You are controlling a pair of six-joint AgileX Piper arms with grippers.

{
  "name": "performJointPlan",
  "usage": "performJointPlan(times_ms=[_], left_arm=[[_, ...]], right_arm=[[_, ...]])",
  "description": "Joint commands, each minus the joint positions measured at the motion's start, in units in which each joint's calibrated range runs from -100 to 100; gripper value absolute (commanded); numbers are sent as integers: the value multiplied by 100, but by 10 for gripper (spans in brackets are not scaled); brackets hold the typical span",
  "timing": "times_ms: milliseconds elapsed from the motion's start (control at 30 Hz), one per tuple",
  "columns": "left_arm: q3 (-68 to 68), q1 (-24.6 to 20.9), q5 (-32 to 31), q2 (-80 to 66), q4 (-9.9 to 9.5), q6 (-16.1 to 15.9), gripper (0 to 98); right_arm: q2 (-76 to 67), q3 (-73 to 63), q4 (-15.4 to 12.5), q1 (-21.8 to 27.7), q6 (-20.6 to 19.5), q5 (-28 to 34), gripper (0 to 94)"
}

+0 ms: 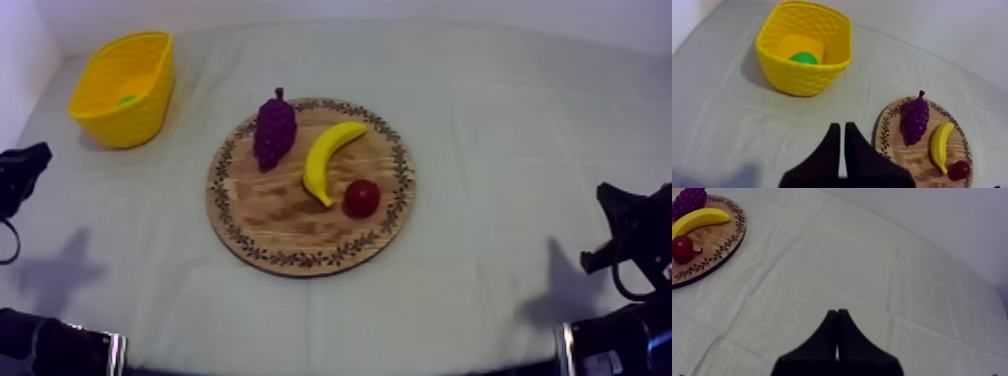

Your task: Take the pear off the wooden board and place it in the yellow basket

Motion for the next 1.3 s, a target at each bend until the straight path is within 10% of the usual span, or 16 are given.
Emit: performJointPlan(times_ms=[0, 267, 633, 1267], left_arm=[[433, 9, -167, -524, 4, -150, 2], [2007, -15, -1077, -1682, -75, -56, 0], [2228, 36, -469, -2446, -702, 465, 0], [2516, 58, -1169, -2484, -814, 667, 0]], right_arm=[[-3, -2, -1, 0, -1, -1, 2], [-3, -2, -1, 0, 0, -1, 2], [-3, -2, -1, -7, 0, -1, 2], [-3, -2, -1, -8, -1, -1, 2]])
